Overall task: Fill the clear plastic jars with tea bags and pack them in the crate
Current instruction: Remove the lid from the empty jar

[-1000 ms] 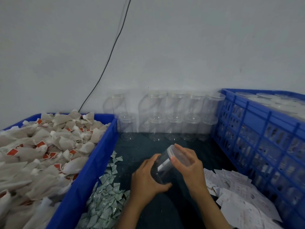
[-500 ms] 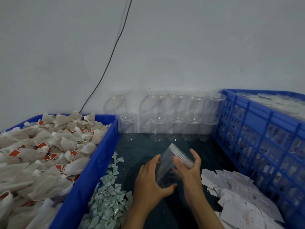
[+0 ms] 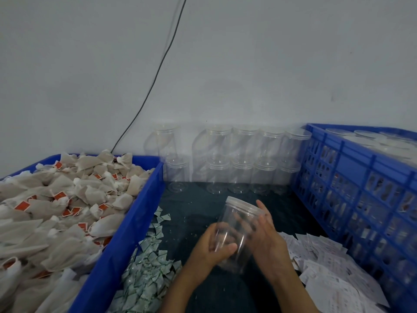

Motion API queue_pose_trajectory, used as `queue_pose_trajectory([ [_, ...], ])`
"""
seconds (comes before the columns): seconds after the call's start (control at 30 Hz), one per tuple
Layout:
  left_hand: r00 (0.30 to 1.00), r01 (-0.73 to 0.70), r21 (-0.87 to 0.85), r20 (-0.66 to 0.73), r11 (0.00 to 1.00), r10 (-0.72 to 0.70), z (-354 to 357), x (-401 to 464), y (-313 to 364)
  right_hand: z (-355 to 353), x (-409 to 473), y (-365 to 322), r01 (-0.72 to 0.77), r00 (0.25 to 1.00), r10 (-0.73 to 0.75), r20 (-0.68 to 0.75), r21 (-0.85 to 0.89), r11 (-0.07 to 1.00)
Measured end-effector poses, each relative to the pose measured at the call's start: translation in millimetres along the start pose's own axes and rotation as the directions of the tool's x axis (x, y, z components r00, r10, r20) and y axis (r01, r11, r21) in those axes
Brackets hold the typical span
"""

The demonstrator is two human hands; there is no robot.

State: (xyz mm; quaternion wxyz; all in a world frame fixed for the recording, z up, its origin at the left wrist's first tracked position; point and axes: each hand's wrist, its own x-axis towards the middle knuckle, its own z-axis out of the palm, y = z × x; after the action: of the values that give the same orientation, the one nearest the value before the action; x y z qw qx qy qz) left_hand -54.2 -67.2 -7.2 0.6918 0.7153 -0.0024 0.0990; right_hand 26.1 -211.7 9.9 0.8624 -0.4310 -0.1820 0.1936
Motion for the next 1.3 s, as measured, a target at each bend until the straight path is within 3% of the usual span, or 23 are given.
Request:
queue_pose_trajectory([
  [0.07, 0.993, -0.056, 0.252, -0.086, 0.966, 0.08, -1.4, -0.6, -1.8, 1.8, 1.7, 0.4, 0.035, 0.997, -0.041, -0.063, -0.092, 0.995],
  [0.13, 0.979, -0.092, 0.512, -0.111, 0.854, 0.172, -3.5, -2.1, -2.8, 4.7, 1.6, 2.2, 0.044, 0.991, -0.063, -0.116, -0.162, 0.986],
  [0.2, 0.973, -0.111, 0.581, -0.102, 0.806, 0.207, -5.0, -2.8, -2.4, 5.6, 0.8, 2.9, 0.046, 0.987, -0.071, -0.141, -0.168, 0.985],
  [0.23, 0.981, -0.102, 0.524, -0.086, 0.846, 0.172, -5.9, -3.0, -1.3, 4.9, 0.3, 2.1, 0.042, 0.987, -0.064, -0.145, -0.15, 0.988],
  [0.33, 0.998, 0.013, 0.115, 0.06, 0.993, -0.02, -7.1, -2.8, 3.8, 2.7, -2.0, -3.2, 0.02, 0.992, -0.029, -0.124, -0.078, 0.997],
  [0.4, 0.978, 0.101, -0.065, 0.188, 0.993, -0.087, -7.4, -3.2, 7.6, 2.4, -4.0, -7.0, -0.011, 0.998, 0.008, -0.07, -0.049, 0.999],
  [0.53, 0.899, 0.241, -0.242, 0.421, 0.94, -0.122, -16.2, -1.0, 7.4, 3.8, -6.5, -12.5, -0.065, 0.998, 0.065, -0.022, -0.002, 0.998],
  [0.6, 0.904, 0.249, -0.249, 0.406, 0.936, -0.132, -14.8, 1.5, 6.4, 2.4, -4.0, -11.3, -0.079, 0.996, 0.078, -0.034, -0.024, 0.997],
  [0.73, 0.986, 0.137, -0.199, 0.126, 0.97, -0.114, -3.3, 5.6, -0.3, 12.5, -1.1, -1.6, -0.069, 0.995, 0.063, -0.072, -0.087, 0.994],
  [0.83, 1.0, 0.021, 0.079, -0.024, 0.997, -0.019, -4.7, 1.9, -7.1, 14.2, -1.6, 2.9, 0.024, 0.987, -0.051, -0.153, -0.173, 0.985],
  [0.93, 0.997, -0.042, 0.296, -0.056, 0.954, 0.061, -5.3, 1.2, -9.6, 12.0, -2.9, 3.2, 0.054, 0.972, -0.102, -0.21, -0.221, 0.974],
  [1.1, 0.999, -0.033, 0.165, 0.017, 0.986, 0.03, -8.1, 1.8, -7.8, 8.4, 0.2, 1.9, 0.039, 0.971, -0.073, -0.228, -0.147, 0.988],
  [1.3, 0.98, 0.082, -0.071, 0.189, 0.994, -0.067, -12.9, 1.2, -3.1, 5.3, -2.9, -3.7, 0.02, 0.991, -0.031, -0.13, -0.09, 0.996],
])
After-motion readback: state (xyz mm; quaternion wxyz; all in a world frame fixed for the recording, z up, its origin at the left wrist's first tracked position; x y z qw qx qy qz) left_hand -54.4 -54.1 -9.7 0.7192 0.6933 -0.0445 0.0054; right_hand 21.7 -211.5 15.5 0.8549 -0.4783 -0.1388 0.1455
